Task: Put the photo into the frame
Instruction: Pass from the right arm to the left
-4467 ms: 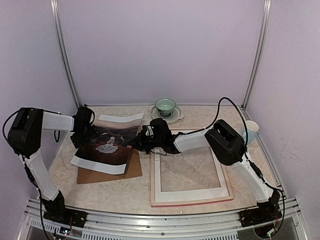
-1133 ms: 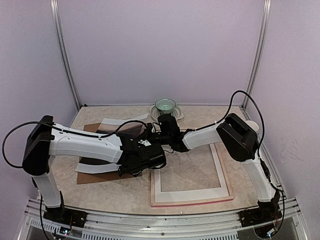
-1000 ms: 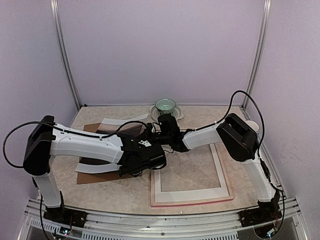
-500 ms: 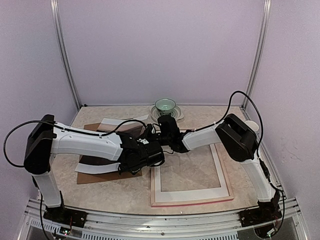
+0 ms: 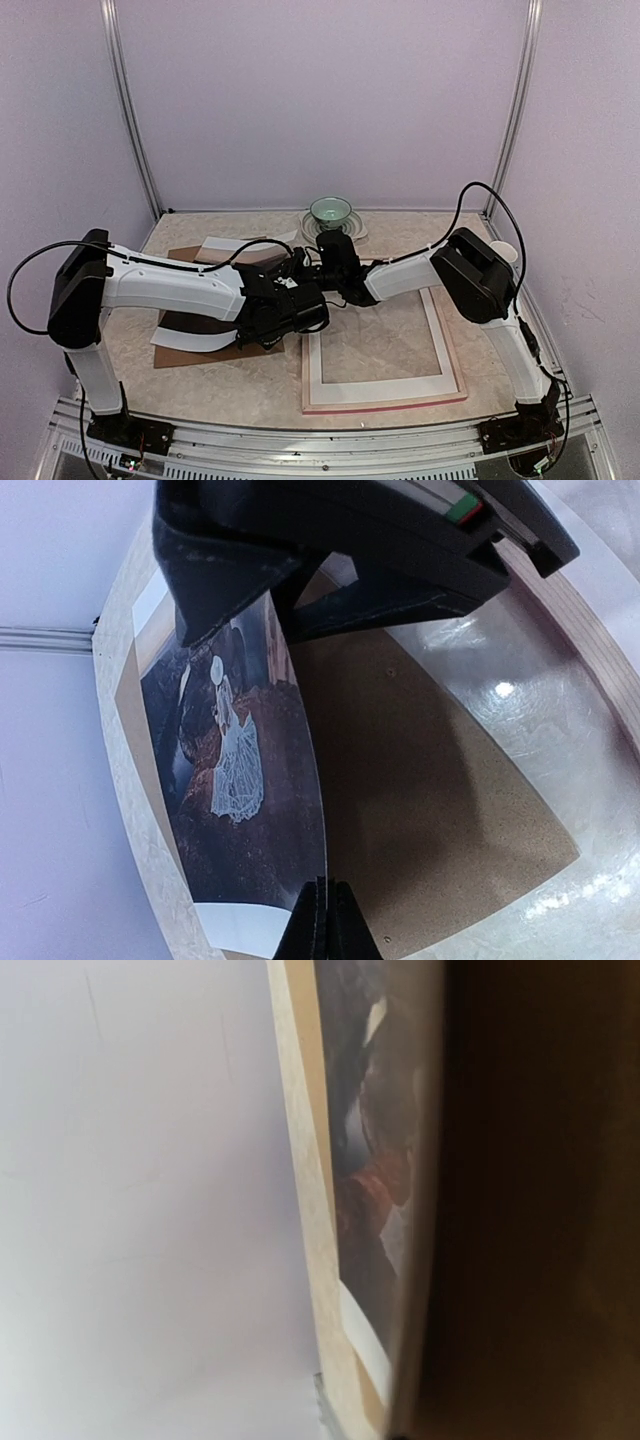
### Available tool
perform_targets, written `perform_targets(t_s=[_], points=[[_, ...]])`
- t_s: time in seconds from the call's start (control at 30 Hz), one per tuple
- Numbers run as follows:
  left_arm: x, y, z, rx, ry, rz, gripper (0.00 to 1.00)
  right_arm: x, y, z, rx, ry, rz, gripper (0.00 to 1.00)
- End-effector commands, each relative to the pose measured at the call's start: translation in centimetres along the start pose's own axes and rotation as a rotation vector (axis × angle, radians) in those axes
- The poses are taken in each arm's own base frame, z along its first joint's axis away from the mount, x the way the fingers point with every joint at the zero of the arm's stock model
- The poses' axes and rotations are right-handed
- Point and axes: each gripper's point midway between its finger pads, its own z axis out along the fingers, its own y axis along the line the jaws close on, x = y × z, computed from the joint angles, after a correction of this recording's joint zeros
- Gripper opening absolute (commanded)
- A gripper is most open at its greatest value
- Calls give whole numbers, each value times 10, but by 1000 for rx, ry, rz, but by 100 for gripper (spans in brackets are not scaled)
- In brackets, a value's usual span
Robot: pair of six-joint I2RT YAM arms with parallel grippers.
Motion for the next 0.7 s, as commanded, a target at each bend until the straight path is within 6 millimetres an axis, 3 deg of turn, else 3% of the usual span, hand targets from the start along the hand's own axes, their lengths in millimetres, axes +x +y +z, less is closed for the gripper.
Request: perform_targets(t_s=[0.0, 0.33, 0.53, 0.6, 0.67], points=[[-8, 12, -5, -18, -27, -38, 2, 5, -1, -2, -22, 20, -8, 40], [-34, 43, -29, 2, -86, -130, 2, 9, 20, -33, -66, 18, -42, 76], [-52, 65, -53, 18, -138, -181, 2, 6, 48, -58, -102, 6, -111, 86], [-59, 70, -62, 40, -156, -201, 2, 5, 54, -69, -107, -5, -130, 96], [-69, 76, -75, 74, -186, -229, 2, 3, 59, -81, -109, -23, -148, 99]])
